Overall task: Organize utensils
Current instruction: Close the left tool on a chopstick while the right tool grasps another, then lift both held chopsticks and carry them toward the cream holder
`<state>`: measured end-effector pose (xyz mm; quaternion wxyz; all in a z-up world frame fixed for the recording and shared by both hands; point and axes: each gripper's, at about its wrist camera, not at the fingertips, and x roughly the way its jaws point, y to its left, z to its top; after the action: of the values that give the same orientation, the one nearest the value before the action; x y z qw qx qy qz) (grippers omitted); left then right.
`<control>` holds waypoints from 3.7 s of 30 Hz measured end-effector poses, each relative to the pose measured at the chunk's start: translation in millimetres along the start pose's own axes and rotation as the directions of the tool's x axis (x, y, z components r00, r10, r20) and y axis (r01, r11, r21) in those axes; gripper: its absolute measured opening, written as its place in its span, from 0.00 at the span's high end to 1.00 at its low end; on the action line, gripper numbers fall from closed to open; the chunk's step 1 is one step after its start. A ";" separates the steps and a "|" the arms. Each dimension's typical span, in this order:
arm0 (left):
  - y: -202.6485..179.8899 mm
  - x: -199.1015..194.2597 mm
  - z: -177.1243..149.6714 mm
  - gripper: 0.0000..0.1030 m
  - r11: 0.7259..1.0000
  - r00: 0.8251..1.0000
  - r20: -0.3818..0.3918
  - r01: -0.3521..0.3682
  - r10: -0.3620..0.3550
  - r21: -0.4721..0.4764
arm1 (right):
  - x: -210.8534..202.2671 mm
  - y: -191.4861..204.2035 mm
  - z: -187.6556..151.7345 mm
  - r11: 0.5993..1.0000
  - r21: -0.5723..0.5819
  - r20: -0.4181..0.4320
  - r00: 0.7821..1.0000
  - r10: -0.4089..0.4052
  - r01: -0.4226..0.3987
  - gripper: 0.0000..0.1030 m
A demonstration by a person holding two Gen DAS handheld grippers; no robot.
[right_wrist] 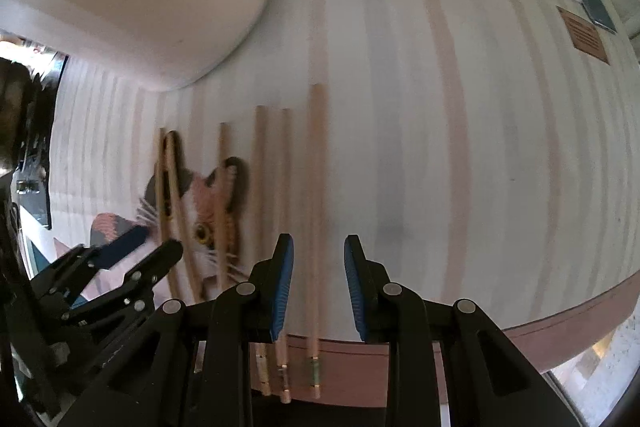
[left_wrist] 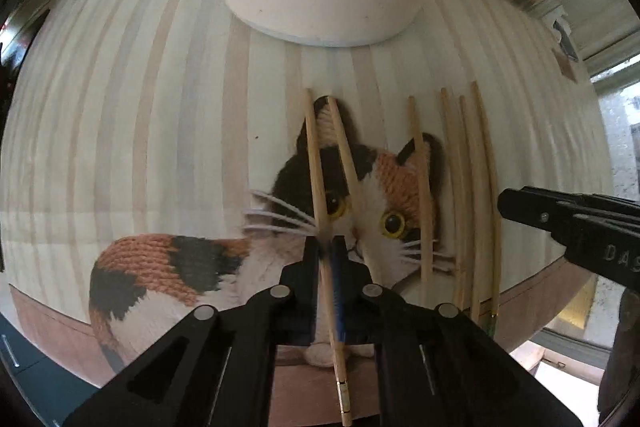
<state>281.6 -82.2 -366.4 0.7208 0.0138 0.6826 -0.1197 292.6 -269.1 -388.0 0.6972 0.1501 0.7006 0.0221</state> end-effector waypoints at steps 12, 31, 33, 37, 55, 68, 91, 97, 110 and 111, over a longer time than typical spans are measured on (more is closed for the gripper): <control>57.2 -8.0 -14.5 0.94 0.993 1.000 -0.008 0.010 -0.011 -0.114 | 30.1 18.4 -7.3 0.996 -0.030 -0.015 0.996 -0.088 0.087 0.88; 62.1 -15.3 -16.7 0.92 0.995 1.000 -0.013 0.014 -0.016 -0.099 | 25.8 -14.6 1.9 0.999 0.025 -0.019 0.999 -0.047 0.048 0.87; 66.7 -16.0 -17.0 0.92 0.995 1.000 -0.012 0.014 -0.015 -0.096 | 26.2 -16.0 -0.7 0.998 0.028 -0.019 0.999 -0.049 0.049 0.88; 55.4 -10.5 -17.0 0.92 0.995 1.000 -0.010 0.013 -0.014 -0.104 | 21.8 -29.1 -6.3 0.996 0.019 -0.025 0.996 -0.088 0.089 0.93; 37.5 -6.5 -15.7 0.90 0.997 1.000 -0.013 -0.016 0.015 -0.076 | 32.3 2.6 1.7 0.989 -0.020 -0.013 0.989 -0.146 0.146 0.92; 7.2 -34.8 -10.5 0.96 0.994 0.987 0.114 -0.111 0.109 0.011 | 16.0 -9.1 -10.1 0.994 0.046 0.086 0.991 -0.106 0.103 0.93; 14.3 -141.1 3.8 0.97 0.975 0.884 0.413 -0.217 0.220 -0.053 | -84.1 1.5 -6.3 0.993 0.048 0.397 0.911 -0.116 0.106 0.94; 24.2 -174.0 10.1 0.97 0.974 0.842 0.490 -0.201 0.226 -0.104 | -116.1 9.3 -0.2 0.993 0.045 0.489 0.865 -0.115 0.107 0.94; 21.5 -276.9 29.3 1.00 0.981 0.716 0.671 -0.144 0.194 -0.130 | -201.0 31.3 16.7 0.997 0.031 0.643 0.762 -0.074 0.070 0.94; 19.5 -284.0 31.3 1.00 0.982 0.708 0.681 -0.142 0.189 -0.125 | -211.1 36.3 18.1 0.997 0.022 0.658 0.750 -0.067 0.069 0.94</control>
<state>304.8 -25.5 -86.7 0.9306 0.0066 0.3649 -0.0295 313.3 -288.6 -174.9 0.8997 0.1214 0.4156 -0.0561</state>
